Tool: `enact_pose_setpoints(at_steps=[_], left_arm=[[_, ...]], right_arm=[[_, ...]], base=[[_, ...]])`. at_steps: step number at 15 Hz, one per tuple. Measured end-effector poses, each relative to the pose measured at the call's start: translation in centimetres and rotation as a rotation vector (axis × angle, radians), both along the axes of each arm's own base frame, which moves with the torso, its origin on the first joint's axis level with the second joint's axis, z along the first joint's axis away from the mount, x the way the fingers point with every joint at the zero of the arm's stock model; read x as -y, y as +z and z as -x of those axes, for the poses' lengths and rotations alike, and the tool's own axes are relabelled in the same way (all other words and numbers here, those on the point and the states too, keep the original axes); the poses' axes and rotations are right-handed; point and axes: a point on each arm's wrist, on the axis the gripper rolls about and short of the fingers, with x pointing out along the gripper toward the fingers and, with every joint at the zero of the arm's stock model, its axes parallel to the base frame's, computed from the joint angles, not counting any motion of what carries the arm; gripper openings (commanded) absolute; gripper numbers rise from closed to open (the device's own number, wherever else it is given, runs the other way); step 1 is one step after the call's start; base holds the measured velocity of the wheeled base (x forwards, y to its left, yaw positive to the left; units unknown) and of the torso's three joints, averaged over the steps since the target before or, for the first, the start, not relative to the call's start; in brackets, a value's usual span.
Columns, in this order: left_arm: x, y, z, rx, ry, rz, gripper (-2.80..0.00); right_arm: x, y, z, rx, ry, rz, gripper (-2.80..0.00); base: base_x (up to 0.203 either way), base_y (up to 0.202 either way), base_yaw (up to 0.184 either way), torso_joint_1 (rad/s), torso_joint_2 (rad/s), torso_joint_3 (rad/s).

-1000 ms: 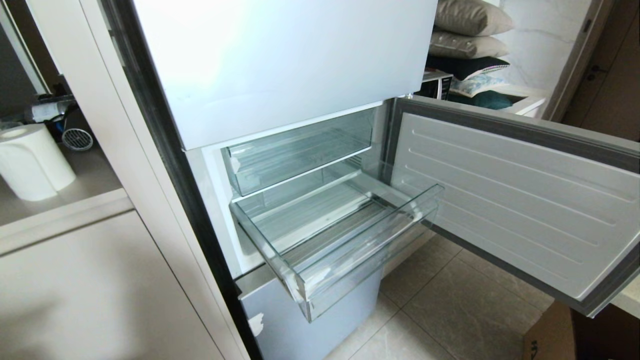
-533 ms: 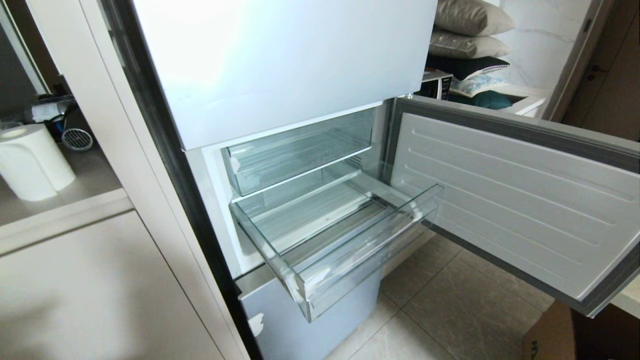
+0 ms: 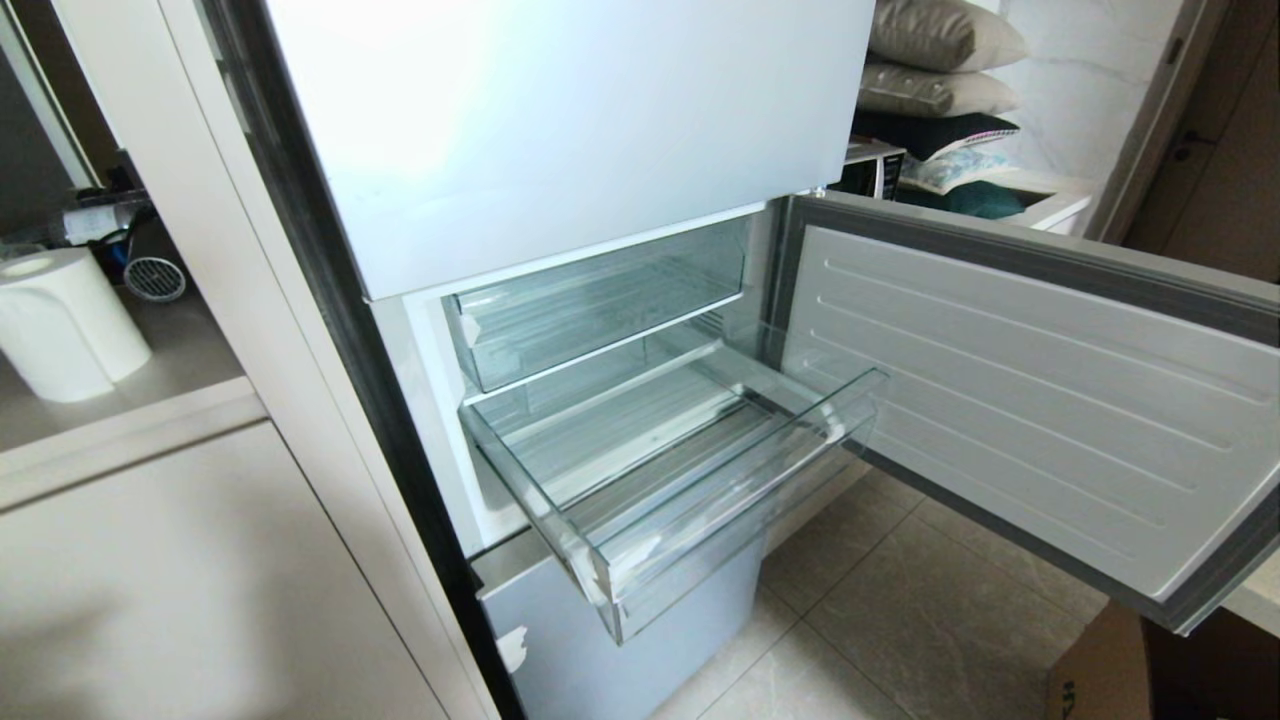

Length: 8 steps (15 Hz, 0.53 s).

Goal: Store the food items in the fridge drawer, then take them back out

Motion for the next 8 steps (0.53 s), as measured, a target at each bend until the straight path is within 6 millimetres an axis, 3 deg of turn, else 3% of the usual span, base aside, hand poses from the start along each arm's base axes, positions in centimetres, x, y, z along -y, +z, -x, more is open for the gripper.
enact_pose_setpoints(at_steps=[1,2,8], left_arm=[[0.00,0.00,0.00,0.000,0.000,0.000,-2.80],[0.00,0.00,0.00,0.000,0.000,0.000,-2.80],[0.00,0.00,0.00,0.000,0.000,0.000,-2.80]], right_arm=[[0.06,-0.03,-0.02,0.000,0.000,0.000,0.00],[0.10,-0.05,-0.03,0.000,0.000,0.000,-2.80],[0.24,-0.18,-0.05,-0.002,-0.001,0.001,-2.80]], base=[[0.000,0.000,0.000,0.000,0.00,0.000],[0.000,0.000,0.000,0.000,0.00,0.000],[0.000,0.000,0.000,0.000,0.00,0.000]])
